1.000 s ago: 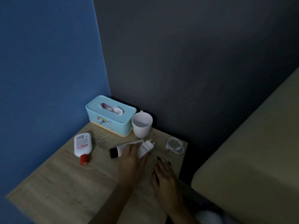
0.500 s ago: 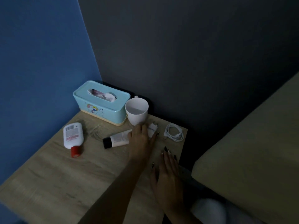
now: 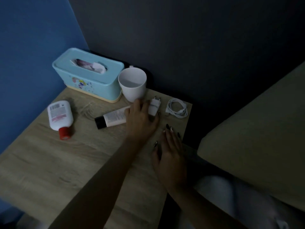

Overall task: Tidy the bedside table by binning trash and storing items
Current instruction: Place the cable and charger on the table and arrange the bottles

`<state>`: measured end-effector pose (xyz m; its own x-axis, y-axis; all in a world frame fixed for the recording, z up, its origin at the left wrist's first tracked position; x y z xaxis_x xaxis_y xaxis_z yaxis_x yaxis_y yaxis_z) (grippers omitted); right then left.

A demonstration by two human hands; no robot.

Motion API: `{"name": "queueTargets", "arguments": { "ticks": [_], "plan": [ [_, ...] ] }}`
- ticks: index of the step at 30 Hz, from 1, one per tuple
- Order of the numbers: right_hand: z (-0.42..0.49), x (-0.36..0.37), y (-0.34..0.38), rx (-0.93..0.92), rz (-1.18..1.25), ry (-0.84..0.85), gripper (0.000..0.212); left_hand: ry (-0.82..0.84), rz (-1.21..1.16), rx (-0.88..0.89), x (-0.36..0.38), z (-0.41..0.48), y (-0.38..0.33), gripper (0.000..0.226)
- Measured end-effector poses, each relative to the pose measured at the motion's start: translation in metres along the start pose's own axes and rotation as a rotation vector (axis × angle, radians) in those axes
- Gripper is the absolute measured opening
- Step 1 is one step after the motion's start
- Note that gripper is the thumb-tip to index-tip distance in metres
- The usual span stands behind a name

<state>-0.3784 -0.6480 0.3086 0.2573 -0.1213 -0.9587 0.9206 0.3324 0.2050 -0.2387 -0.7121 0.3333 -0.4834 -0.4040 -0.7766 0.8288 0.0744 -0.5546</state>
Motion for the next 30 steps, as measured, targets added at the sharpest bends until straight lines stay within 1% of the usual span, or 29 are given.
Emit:
{"name": "queueTargets", "arguments": {
  "ticks": [5, 15, 20, 25, 27, 30],
  "plan": [
    [-0.002, -0.001, 0.001, -0.002, 0.007, -0.019, 0.048, 0.012, 0.060, -0.008, 0.006, 0.002, 0.000, 0.056],
    [-0.001, -0.003, 0.001, -0.003, -0.009, -0.044, 0.047, 0.005, 0.074, 0.008, 0.007, 0.000, -0.002, 0.060],
    [-0.003, 0.001, -0.005, -0.020, -0.054, -0.028, 0.047, 0.018, 0.062, -0.005, 0.006, -0.003, -0.007, 0.071],
    [-0.004, 0.002, -0.005, -0.042, -0.092, 0.020, 0.045, -0.043, 0.115, 0.021, -0.029, -0.028, -0.007, 0.063],
    [-0.003, 0.001, -0.003, -0.094, -0.127, 0.082, 0.050, -0.089, 0.168, 0.039, -0.056, -0.047, 0.000, 0.058],
    [-0.004, -0.006, 0.012, -0.200, -0.140, 0.141, 0.054, -0.146, 0.208, 0.041, -0.109, -0.079, 0.028, 0.039]
  ]
}}
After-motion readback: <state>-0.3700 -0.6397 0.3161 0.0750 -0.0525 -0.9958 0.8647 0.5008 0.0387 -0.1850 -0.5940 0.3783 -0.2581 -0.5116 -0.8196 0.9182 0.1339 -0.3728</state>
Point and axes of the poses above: each hand's wrist, its own z-axis towards the middle knuckle, its own x-axis out of the palm, y = z × x, the point moved 6 cm from there along z, towards the middle knuckle, and after that the axes turned 10 degrees about -z, right-handed, at the moved point
